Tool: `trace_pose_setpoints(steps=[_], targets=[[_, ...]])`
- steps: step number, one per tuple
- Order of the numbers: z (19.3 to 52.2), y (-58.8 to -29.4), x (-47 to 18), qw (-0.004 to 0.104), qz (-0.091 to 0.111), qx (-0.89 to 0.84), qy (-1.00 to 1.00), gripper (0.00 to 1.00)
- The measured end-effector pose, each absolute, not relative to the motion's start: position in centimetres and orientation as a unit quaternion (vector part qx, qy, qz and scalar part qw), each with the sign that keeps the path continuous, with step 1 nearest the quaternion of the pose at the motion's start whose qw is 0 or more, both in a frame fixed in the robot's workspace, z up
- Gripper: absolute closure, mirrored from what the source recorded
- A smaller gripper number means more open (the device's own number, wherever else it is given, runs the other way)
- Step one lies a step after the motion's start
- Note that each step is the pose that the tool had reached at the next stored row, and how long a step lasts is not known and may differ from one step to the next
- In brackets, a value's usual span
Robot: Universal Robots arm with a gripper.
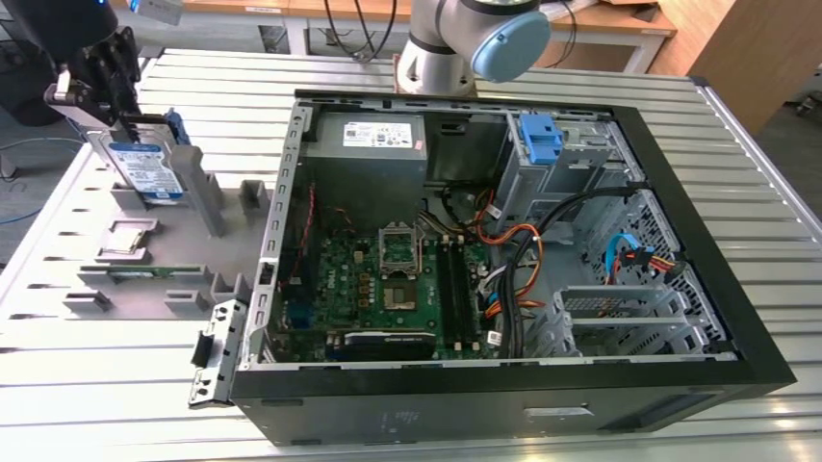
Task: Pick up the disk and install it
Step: 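Pick up the disk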
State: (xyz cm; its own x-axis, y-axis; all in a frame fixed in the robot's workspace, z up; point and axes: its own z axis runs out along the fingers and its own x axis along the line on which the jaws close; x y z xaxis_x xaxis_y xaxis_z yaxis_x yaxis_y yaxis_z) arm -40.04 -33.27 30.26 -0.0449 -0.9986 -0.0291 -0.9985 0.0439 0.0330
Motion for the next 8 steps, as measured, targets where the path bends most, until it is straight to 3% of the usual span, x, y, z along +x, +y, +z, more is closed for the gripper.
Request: trace_pose_setpoints(steps=[8], targets=[[30.26,-33.26,-40.04,0.001,-0.022,0.69,-0.723,0.65]])
